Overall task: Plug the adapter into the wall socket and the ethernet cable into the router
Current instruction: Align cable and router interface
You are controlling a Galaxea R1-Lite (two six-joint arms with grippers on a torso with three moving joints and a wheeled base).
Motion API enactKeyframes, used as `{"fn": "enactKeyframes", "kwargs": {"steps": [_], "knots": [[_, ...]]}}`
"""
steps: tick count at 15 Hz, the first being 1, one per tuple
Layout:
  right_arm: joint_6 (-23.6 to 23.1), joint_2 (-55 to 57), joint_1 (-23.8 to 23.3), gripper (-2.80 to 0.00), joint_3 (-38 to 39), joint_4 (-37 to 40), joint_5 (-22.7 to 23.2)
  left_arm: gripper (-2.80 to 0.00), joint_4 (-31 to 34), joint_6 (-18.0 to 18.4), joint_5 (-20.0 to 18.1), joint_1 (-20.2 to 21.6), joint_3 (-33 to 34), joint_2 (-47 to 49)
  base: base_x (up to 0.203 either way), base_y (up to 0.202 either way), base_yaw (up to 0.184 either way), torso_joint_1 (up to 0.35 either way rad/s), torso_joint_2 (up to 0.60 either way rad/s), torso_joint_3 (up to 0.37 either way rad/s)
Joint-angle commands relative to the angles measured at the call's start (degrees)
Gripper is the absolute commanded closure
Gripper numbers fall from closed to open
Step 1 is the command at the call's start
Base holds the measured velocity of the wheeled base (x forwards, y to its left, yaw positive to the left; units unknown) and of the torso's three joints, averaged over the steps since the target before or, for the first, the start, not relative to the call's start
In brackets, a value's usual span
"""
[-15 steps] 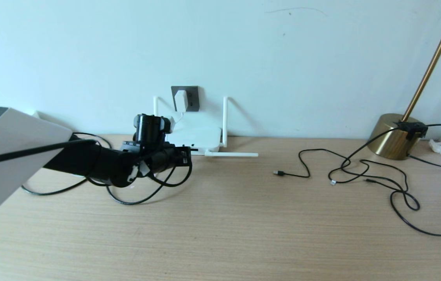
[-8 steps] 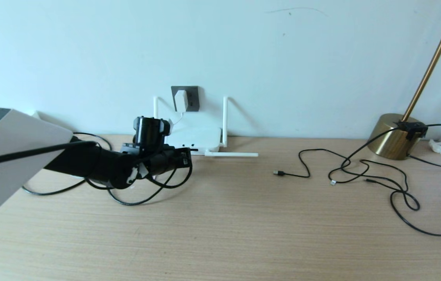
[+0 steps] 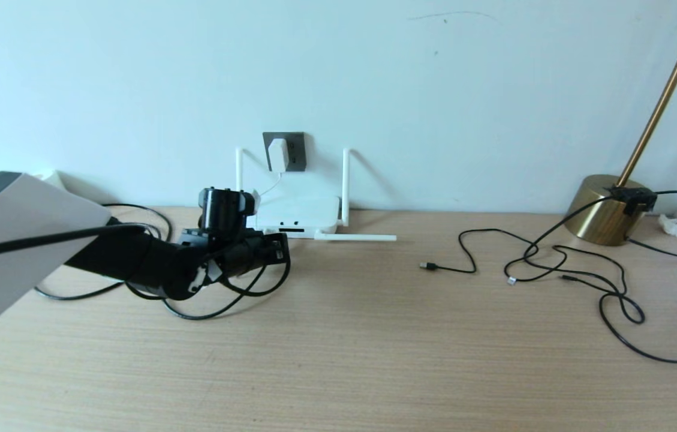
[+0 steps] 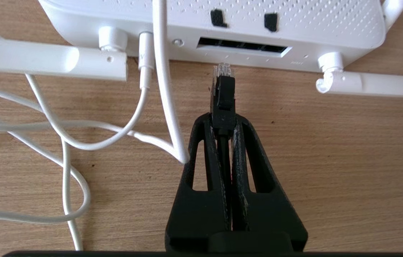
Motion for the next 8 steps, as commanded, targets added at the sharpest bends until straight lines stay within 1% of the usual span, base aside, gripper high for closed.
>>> {"fn": "enactKeyframes", "kwargs": {"steps": [1,8], "knots": [[0.0,0.04,0.02,0.0,0.62,-0.03,-0.02,0.0,-0.93,-0.04,0.09,-0.01,0.24,-0.29,0.0,0.0,0.0,0.0,0.0,0.0],[0.0,0.04,0.02,0.0,0.62,-0.03,-0.02,0.0,-1.18,-0.04,0.18,0.08,0.22,-0.46,0.0,0.0,0.0,0.0,0.0,0.0]]}}
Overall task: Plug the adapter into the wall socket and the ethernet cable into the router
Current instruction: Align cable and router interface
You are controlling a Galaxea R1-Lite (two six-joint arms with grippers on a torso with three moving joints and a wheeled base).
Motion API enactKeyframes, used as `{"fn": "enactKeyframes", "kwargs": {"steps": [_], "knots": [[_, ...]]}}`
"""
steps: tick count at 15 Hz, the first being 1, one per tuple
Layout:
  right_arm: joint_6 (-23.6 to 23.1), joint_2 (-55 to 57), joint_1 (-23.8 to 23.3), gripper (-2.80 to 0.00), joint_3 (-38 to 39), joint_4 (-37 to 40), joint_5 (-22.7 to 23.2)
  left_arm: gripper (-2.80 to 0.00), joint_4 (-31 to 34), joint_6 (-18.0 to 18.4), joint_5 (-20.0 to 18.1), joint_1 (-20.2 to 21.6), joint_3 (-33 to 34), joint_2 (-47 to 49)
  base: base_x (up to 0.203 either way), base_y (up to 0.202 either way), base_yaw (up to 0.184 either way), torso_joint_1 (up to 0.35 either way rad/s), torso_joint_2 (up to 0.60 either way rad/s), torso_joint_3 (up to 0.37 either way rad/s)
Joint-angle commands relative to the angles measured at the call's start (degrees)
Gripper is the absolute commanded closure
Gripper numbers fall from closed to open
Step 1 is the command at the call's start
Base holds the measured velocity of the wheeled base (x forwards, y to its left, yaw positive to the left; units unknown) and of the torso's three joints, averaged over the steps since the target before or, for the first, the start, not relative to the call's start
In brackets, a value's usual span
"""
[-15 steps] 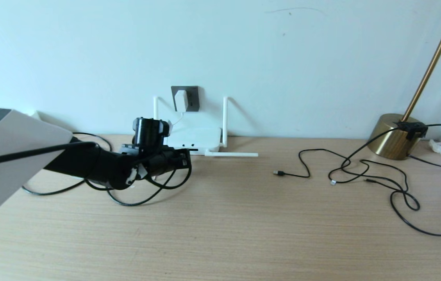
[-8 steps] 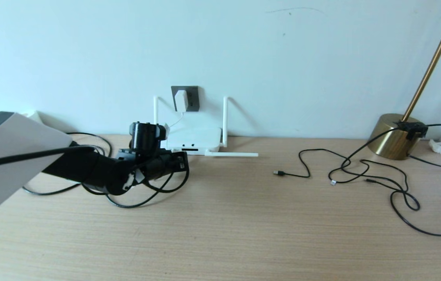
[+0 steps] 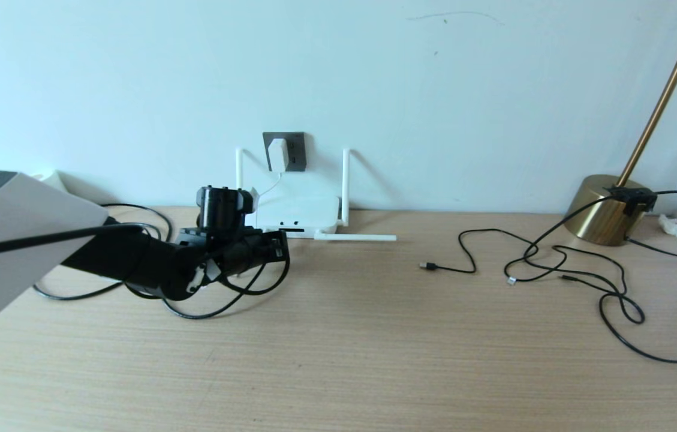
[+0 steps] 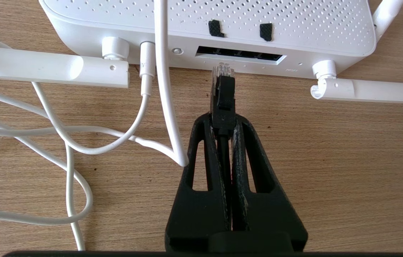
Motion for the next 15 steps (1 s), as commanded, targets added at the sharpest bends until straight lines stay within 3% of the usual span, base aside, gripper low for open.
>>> {"fn": "enactKeyframes", "kwargs": {"steps": [1,15], "knots": [[0.03,0.04,0.02,0.0,0.62,-0.03,-0.02,0.0,-0.2,-0.08,0.07,-0.03,-0.21,-0.1,0.0,0.0,0.0,0.0,0.0,0.0],[0.03,0.04,0.02,0.0,0.62,-0.03,-0.02,0.0,-0.2,0.09,0.24,0.01,-1.16,0.25,0.0,0.0,0.0,0.0,0.0,0.0]]}}
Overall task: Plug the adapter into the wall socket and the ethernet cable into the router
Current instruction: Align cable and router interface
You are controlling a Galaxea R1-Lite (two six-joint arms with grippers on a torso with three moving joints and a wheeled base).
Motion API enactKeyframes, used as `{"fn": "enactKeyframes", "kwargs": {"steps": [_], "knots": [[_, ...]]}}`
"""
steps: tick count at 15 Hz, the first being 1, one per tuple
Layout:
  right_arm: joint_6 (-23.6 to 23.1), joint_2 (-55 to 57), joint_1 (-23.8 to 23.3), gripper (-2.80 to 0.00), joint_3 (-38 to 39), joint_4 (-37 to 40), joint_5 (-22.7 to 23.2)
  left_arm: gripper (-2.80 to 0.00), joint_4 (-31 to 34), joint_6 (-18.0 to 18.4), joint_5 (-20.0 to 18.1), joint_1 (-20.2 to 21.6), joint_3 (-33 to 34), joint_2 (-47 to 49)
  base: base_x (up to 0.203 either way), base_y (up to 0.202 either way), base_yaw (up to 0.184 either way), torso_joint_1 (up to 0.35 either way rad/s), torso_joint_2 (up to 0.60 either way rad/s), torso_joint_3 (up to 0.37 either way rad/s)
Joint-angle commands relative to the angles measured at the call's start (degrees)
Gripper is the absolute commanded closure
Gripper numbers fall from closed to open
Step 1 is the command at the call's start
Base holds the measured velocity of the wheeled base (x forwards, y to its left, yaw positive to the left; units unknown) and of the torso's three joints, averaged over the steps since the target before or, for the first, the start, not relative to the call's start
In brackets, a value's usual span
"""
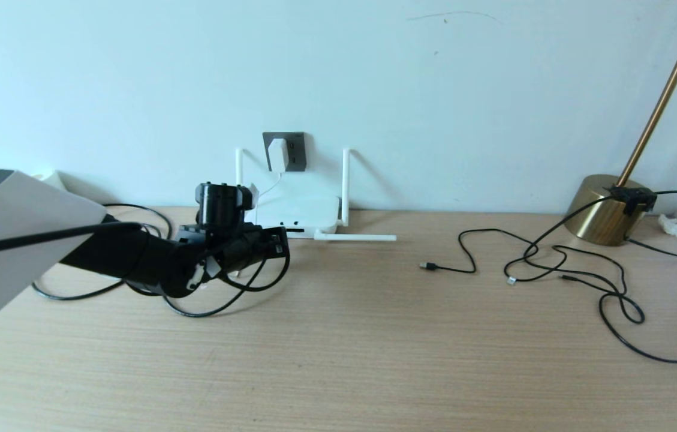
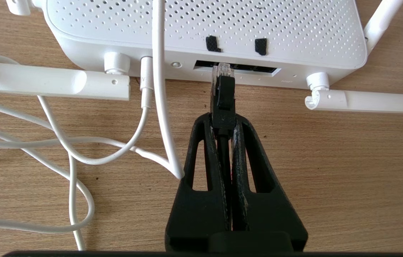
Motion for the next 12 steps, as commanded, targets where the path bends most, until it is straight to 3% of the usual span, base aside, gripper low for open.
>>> {"fn": "enactKeyframes", "kwargs": {"steps": [1,12], "knots": [[0.03,0.04,0.02,0.0,0.62,-0.03,-0.01,0.0,-0.16,-0.03,0.05,0.01,-0.64,0.48,0.0,0.0,0.0,0.0,0.0,0.0],[0.03,0.04,0.02,0.0,0.62,-0.03,-0.01,0.0,-0.13,-0.03,0.05,-0.08,-0.87,1.38,0.0,0.0,0.0,0.0,0.0,0.0]]}}
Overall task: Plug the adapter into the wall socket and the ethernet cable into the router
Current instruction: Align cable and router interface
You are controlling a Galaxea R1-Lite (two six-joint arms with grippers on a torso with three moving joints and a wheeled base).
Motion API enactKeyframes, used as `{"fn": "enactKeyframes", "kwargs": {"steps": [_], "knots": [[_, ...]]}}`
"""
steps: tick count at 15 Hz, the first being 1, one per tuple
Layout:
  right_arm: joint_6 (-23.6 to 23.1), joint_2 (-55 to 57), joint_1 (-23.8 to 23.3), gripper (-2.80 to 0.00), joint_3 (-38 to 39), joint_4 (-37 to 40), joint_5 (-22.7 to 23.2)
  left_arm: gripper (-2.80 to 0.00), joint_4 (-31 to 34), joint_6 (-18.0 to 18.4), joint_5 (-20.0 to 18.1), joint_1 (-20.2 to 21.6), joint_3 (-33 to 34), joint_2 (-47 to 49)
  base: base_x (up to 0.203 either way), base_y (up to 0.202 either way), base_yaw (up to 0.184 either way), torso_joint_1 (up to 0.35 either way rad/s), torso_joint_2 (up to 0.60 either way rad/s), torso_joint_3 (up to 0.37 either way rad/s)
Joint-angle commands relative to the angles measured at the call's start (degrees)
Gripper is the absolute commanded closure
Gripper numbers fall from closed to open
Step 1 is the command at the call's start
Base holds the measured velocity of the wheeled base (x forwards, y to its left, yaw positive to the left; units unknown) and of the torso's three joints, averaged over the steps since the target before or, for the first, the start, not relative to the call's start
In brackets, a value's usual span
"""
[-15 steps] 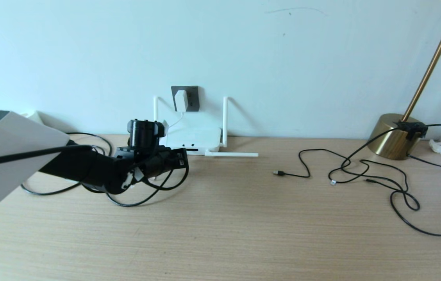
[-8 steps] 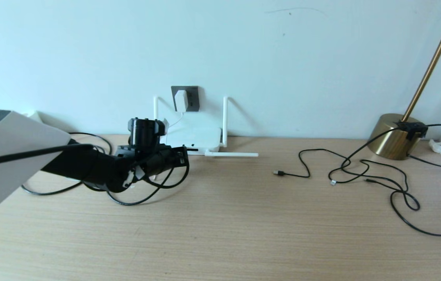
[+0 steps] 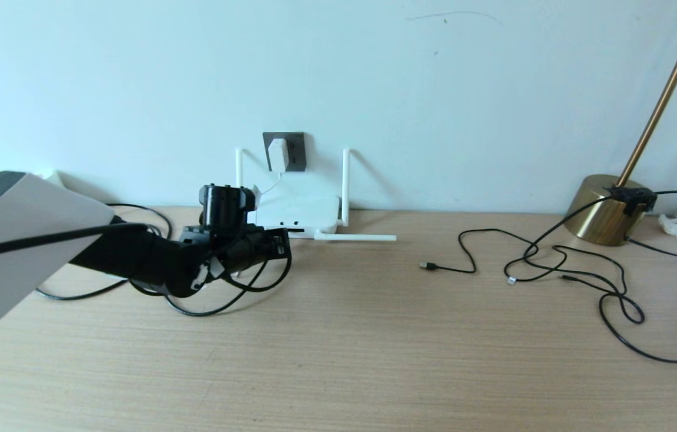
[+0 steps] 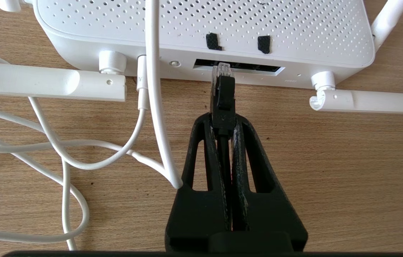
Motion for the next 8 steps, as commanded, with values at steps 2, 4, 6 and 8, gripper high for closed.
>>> {"fn": "enactKeyframes", "kwargs": {"steps": [2,4,6,8], "knots": [[0.01,0.04,0.02,0.0,0.62,-0.03,-0.01,0.0,-0.2,-0.09,0.14,-0.01,-0.17,0.91,0.0,0.0,0.0,0.0,0.0,0.0],[0.01,0.04,0.02,0.0,0.62,-0.03,-0.01,0.0,-0.2,-0.09,0.14,0.08,-0.68,1.25,0.0,0.0,0.0,0.0,0.0,0.0],[0.01,0.04,0.02,0.0,0.62,-0.03,-0.01,0.0,-0.2,-0.09,0.14,0.08,-0.96,1.25,0.0,0.0,0.0,0.0,0.0,0.0],[0.01,0.04,0.02,0.0,0.62,-0.03,-0.01,0.0,-0.2,-0.09,0.14,0.08,-0.96,1.34,0.0,0.0,0.0,0.0,0.0,0.0]]}}
